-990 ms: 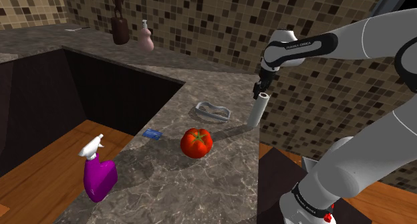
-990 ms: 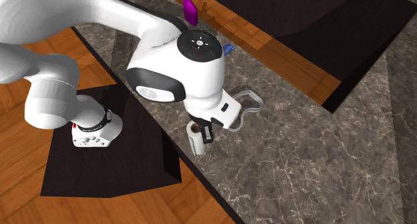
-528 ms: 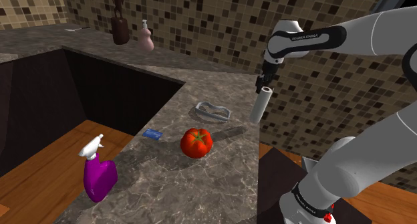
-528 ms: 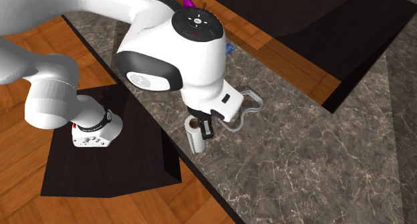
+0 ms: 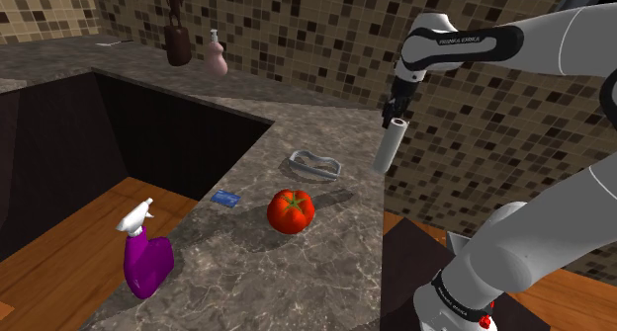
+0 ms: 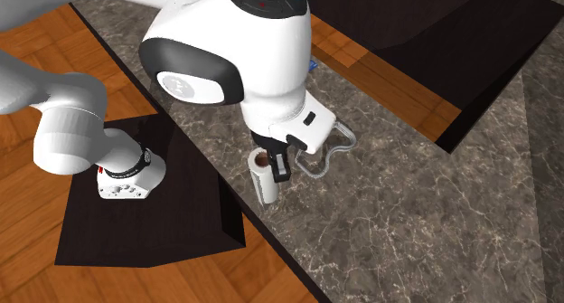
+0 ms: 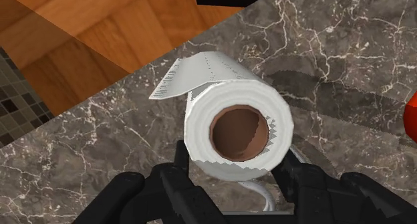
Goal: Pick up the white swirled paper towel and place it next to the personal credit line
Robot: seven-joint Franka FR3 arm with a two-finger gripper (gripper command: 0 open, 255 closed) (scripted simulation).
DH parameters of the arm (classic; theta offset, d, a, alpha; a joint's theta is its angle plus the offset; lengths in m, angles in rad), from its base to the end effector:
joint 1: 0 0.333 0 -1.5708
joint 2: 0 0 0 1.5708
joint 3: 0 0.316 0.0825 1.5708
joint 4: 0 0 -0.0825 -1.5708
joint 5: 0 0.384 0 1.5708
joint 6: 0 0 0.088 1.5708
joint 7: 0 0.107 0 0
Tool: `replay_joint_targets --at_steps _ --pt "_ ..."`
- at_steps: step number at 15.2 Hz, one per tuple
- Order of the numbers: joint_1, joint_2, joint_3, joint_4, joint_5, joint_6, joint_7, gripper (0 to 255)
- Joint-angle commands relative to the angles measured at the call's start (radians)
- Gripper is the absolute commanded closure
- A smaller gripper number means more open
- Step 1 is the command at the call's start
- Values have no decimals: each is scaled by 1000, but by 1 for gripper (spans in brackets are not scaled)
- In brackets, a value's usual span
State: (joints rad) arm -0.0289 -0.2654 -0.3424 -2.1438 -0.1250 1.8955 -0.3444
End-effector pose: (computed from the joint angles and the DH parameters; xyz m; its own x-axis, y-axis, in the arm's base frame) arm 0.4408 -0.1924 0.5084 0.9997 0.0237 -0.0070 0.0239 -0.9993 0.0298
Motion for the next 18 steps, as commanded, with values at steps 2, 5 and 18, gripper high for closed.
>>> replay_joint_targets --at_steps 2,5,18 --pt "1 -7 4 37 0 -45 0 255" --pt "2 -9 7 75 2 -85 -1 255" --pt "8 4 14 263 11 -259 -11 255"
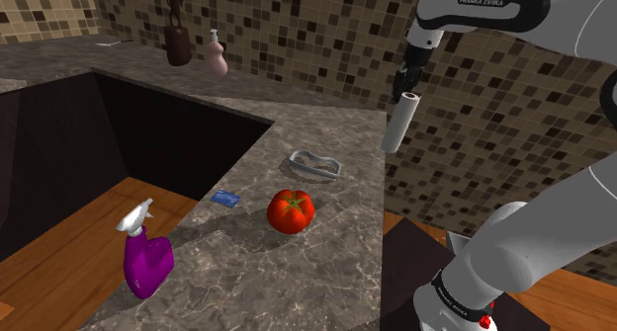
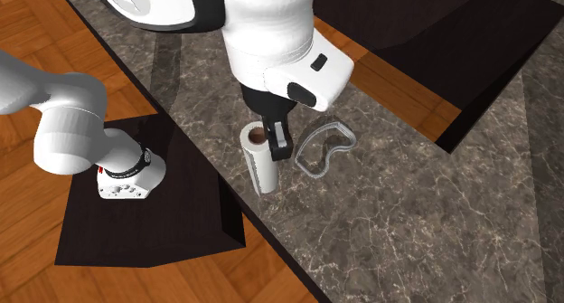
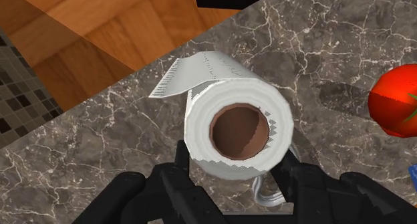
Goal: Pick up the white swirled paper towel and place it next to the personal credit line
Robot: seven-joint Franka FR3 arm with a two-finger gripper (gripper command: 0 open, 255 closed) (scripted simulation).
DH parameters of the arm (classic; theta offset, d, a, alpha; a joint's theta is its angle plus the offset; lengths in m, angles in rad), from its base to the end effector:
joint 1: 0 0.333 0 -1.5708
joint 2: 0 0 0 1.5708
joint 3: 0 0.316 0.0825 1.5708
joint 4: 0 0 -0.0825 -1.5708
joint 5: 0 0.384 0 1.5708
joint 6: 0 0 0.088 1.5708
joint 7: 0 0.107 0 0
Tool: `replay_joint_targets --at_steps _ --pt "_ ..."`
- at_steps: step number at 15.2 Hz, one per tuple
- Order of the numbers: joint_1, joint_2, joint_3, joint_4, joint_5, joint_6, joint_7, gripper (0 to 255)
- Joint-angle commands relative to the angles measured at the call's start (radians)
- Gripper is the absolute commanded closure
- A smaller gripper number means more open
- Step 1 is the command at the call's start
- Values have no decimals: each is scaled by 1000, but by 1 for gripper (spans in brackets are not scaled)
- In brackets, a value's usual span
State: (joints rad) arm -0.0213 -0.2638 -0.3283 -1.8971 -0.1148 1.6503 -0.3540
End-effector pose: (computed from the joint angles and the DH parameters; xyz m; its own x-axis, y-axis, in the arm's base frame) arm 0.4405 -0.1918 0.6047 0.9997 0.0236 -0.0070 0.0238 -0.9993 0.0297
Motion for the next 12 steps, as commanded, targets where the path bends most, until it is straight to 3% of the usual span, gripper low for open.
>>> replay_joint_targets --at_steps 1,12 --pt "1 5 0 32 2 -28 -3 255" --pt "5 50 -1 228 16 -179 -19 255"
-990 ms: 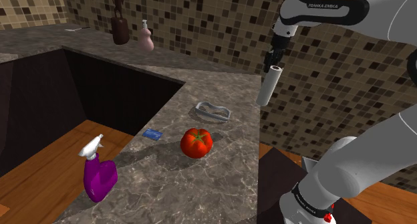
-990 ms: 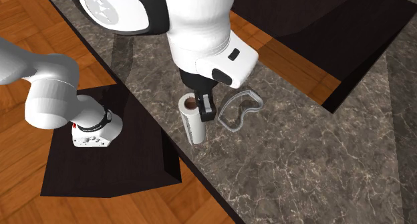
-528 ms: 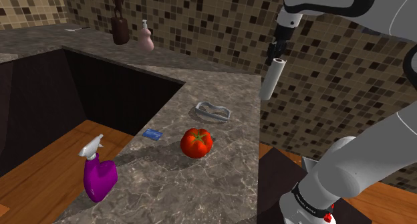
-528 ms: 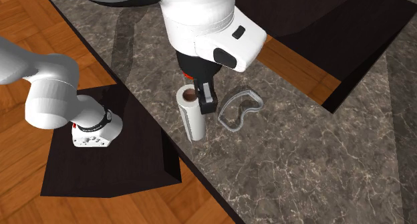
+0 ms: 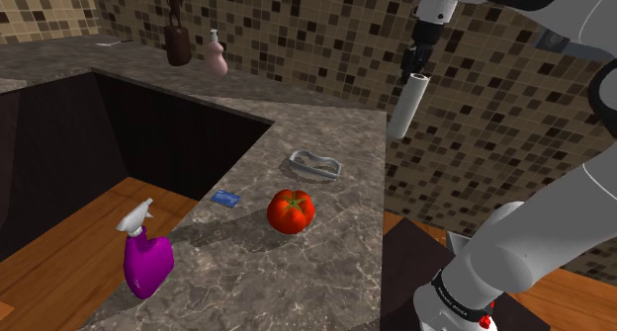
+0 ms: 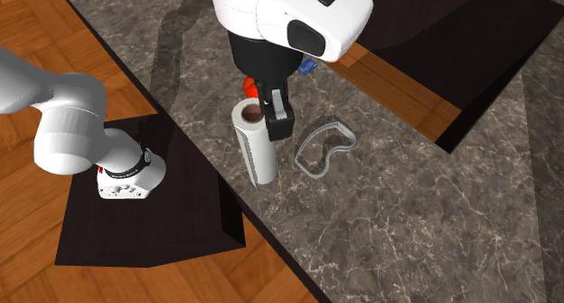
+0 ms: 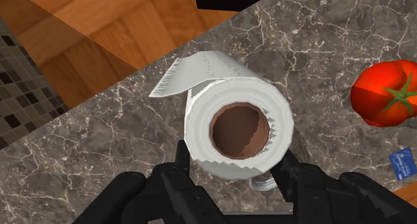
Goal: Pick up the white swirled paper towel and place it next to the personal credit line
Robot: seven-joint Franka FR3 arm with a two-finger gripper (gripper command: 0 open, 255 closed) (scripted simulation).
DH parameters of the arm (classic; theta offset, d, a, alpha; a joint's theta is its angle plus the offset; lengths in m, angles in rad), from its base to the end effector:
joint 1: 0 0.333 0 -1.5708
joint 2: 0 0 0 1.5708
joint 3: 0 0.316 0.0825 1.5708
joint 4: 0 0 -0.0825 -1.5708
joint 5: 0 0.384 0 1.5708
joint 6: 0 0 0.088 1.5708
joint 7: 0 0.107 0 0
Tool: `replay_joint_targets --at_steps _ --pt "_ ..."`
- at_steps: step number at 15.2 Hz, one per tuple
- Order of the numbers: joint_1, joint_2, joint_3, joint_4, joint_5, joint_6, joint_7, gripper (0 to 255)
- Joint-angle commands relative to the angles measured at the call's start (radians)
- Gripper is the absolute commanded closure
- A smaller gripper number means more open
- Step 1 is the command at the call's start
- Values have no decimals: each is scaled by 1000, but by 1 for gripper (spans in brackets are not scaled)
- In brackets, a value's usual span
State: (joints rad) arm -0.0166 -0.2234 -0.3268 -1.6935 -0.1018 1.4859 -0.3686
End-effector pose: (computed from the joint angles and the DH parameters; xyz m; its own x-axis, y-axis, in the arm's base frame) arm 0.4393 -0.1909 0.6680 0.9997 0.0237 -0.0070 0.0239 -0.9993 0.0297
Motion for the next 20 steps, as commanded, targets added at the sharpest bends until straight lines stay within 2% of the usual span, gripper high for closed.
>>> replay_joint_targets --at_steps 1,5,12,20 --pt "0 16 -3 44 4 -29 -6 255" --pt "0 40 -5 123 11 -84 -14 255" --pt "60 -11 100 -33 19 11 161 255" --pt "128 2 208 -133 46 114 342 255"
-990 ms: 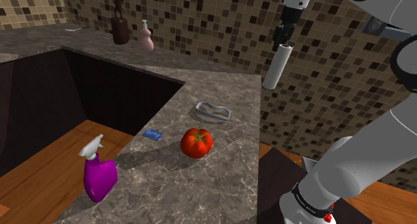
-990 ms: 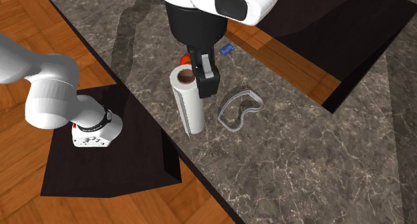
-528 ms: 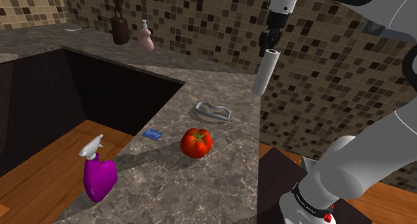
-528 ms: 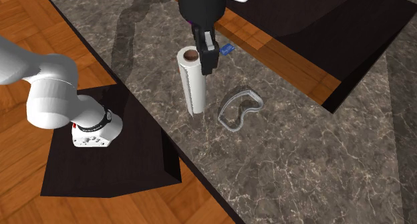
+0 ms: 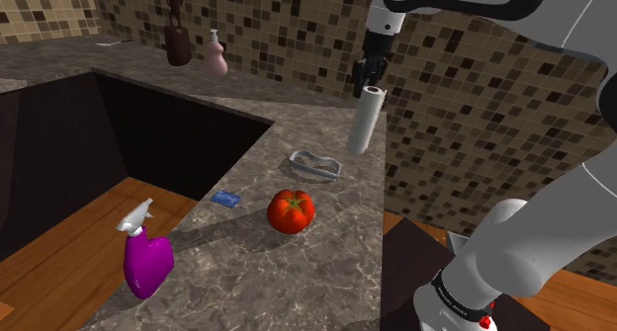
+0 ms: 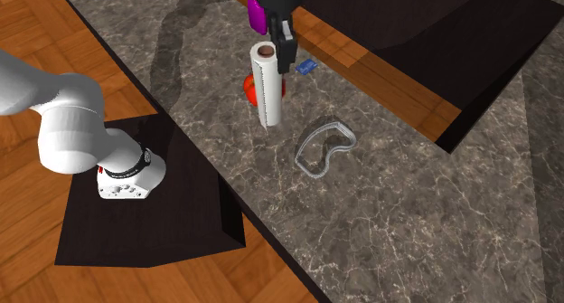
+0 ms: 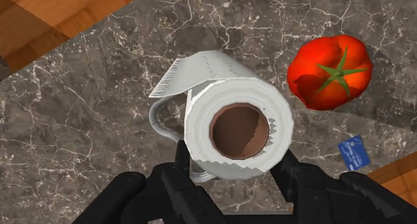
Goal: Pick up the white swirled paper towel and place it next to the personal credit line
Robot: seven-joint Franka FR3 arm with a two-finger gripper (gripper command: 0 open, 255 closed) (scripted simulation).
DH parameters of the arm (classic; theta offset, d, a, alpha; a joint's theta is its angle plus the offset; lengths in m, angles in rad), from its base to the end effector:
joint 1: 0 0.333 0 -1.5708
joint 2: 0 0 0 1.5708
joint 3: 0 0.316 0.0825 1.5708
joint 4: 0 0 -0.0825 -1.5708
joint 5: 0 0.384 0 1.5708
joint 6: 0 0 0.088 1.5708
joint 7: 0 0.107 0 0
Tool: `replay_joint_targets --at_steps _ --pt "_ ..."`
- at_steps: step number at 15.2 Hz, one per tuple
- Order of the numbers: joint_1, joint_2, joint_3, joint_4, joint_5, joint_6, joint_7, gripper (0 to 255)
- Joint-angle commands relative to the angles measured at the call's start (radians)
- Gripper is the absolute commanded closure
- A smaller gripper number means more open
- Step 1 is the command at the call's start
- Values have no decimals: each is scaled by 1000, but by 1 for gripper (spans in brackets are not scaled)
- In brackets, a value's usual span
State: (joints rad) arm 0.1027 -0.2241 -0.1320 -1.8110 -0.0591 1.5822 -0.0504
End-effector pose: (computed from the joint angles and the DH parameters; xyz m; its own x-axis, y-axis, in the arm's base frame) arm 0.4830 -0.0275 0.6273 0.9996 0.0252 -0.0081 0.0254 -0.9992 0.0295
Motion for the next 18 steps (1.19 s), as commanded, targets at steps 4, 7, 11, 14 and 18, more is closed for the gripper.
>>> replay_joint_targets --at_steps 4,7,11,14,18 --pt "43 35 63 -36 17 67 108 255" --pt "69 69 99 -40 25 103 170 255" --pt "104 128 145 -27 32 147 251 255" --pt "131 182 177 -4 34 176 310 255" --pt "168 265 215 43 29 209 387 255"
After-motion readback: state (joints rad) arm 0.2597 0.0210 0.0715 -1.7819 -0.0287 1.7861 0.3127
